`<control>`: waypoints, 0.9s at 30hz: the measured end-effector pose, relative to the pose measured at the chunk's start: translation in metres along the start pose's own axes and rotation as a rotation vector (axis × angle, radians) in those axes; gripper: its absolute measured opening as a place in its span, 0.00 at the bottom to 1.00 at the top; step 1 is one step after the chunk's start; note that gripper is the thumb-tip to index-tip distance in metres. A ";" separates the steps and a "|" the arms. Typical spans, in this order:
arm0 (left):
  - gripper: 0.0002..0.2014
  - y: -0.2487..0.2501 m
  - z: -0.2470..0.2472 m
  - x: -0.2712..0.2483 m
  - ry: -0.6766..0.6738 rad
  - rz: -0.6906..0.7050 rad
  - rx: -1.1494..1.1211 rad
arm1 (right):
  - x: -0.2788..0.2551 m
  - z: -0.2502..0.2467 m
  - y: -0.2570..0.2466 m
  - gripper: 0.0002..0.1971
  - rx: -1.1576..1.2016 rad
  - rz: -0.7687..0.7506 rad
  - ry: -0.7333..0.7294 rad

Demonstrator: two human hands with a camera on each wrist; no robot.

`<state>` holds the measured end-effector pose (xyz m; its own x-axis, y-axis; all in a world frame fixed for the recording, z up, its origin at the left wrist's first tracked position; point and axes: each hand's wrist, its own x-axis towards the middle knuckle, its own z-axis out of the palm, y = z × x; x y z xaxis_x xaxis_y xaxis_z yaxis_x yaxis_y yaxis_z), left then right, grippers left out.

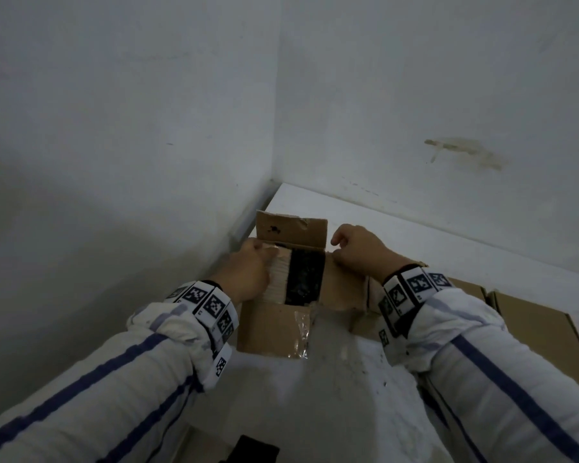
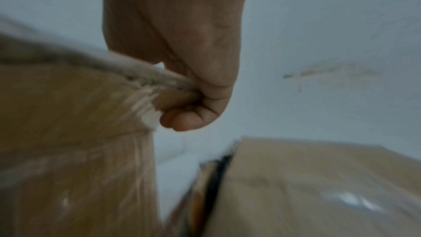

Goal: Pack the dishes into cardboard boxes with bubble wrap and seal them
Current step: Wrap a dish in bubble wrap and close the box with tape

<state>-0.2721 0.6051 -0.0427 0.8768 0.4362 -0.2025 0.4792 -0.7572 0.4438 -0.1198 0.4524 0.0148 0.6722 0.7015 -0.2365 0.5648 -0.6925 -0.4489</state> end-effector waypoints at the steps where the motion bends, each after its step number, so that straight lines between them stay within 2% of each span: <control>1: 0.29 0.001 0.001 0.000 0.000 0.012 0.007 | 0.002 -0.004 -0.005 0.11 -0.005 0.019 0.006; 5: 0.29 0.005 0.004 0.000 -0.043 0.015 0.062 | -0.001 -0.004 -0.024 0.06 0.167 0.065 0.000; 7: 0.28 0.004 0.003 -0.001 -0.068 0.024 0.058 | -0.001 0.008 -0.026 0.11 0.061 -0.017 0.066; 10: 0.24 -0.004 -0.002 -0.005 -0.074 0.087 -0.113 | -0.004 0.030 -0.025 0.22 -0.001 -0.098 0.142; 13: 0.20 -0.015 -0.007 -0.011 -0.139 0.175 -0.189 | -0.009 0.046 -0.023 0.24 -0.014 -0.145 0.121; 15: 0.28 -0.021 -0.007 -0.017 -0.226 0.212 -0.084 | -0.010 0.051 -0.020 0.19 -0.075 -0.163 0.094; 18: 0.46 -0.027 -0.006 -0.024 -0.336 0.185 0.081 | -0.012 0.051 -0.018 0.14 -0.215 -0.194 0.064; 21: 0.53 -0.032 -0.006 -0.029 -0.349 0.169 0.067 | -0.013 0.045 -0.015 0.16 -0.225 -0.192 0.025; 24: 0.44 -0.034 -0.008 -0.032 -0.318 0.176 -0.038 | -0.014 0.038 -0.013 0.15 -0.124 -0.135 -0.007; 27: 0.31 -0.026 -0.013 -0.035 -0.237 0.156 -0.285 | -0.014 0.030 -0.011 0.11 0.076 -0.082 -0.003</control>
<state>-0.3161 0.6159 -0.0357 0.9392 0.1771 -0.2943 0.3383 -0.6258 0.7028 -0.1498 0.4552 -0.0031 0.6238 0.7559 -0.1986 0.5798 -0.6180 -0.5309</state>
